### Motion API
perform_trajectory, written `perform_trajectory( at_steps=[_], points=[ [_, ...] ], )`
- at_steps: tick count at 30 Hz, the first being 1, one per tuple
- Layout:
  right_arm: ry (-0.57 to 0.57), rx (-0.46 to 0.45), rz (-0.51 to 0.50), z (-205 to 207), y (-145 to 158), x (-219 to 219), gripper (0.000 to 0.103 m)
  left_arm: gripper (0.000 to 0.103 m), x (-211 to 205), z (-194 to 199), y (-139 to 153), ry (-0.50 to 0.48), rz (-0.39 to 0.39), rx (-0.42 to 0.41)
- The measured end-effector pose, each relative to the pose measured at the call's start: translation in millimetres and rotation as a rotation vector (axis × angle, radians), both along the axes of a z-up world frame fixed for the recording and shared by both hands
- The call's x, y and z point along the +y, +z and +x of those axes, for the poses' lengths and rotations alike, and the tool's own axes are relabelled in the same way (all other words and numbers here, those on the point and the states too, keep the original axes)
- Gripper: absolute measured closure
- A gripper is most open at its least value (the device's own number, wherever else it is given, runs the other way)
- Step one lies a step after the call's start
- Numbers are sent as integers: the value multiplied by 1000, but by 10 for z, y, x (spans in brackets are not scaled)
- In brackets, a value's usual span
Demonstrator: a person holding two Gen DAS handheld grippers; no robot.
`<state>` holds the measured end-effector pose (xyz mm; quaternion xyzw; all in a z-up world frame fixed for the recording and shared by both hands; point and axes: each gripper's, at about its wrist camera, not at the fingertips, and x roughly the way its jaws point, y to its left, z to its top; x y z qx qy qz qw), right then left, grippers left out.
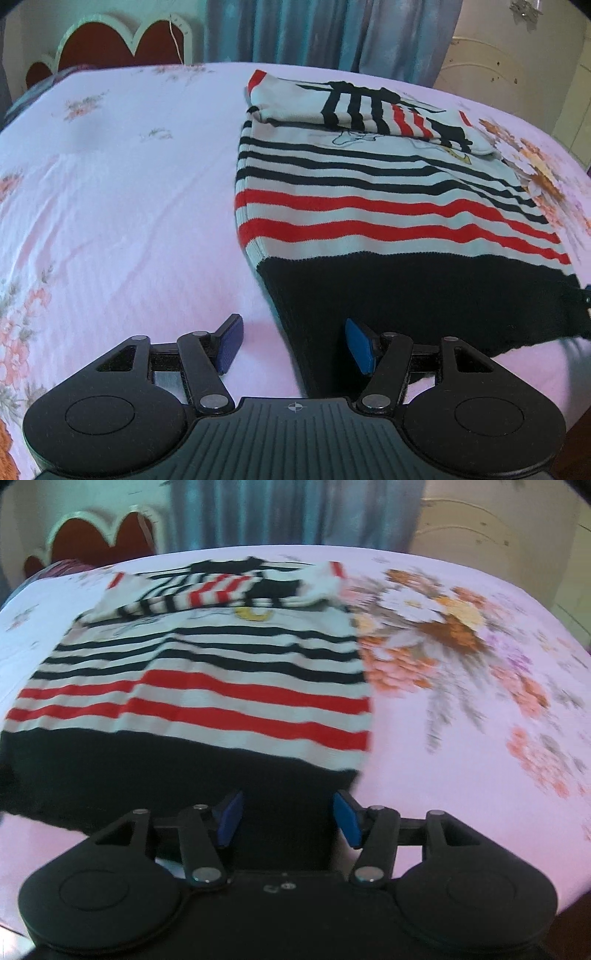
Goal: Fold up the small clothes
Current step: 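Grasp the black hem band with both grippers side by side, then lift the held hem and fold it over toward the collar with both grippers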
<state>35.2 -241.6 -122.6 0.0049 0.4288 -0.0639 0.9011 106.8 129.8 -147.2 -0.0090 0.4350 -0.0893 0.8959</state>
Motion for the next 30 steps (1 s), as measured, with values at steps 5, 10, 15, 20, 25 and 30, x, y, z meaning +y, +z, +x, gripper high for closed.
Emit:
perform_trajectory(
  at_steps=[5,10,15,20,25,30],
  points=[
    [-87,1,-5,-117,-13,-212,43,43,12,12,-7,-2,-45,18],
    [-115,15,61,-174,-62,-295,50,43,-5,27,-8,-38,-88,33],
    [-107,29,152,-141,-88,-233,59,50,18,70,-13,-53,-134,48],
    [-95,53,189,-82,-103,-185,75,83,64,142,-42,-54,-183,77],
    [-52,81,227,0,-71,-158,92,96,38,181,-26,-89,-196,86],
    [-13,41,261,63,91,-149,93,96,56,220,133,-97,-208,52]
  ],
)
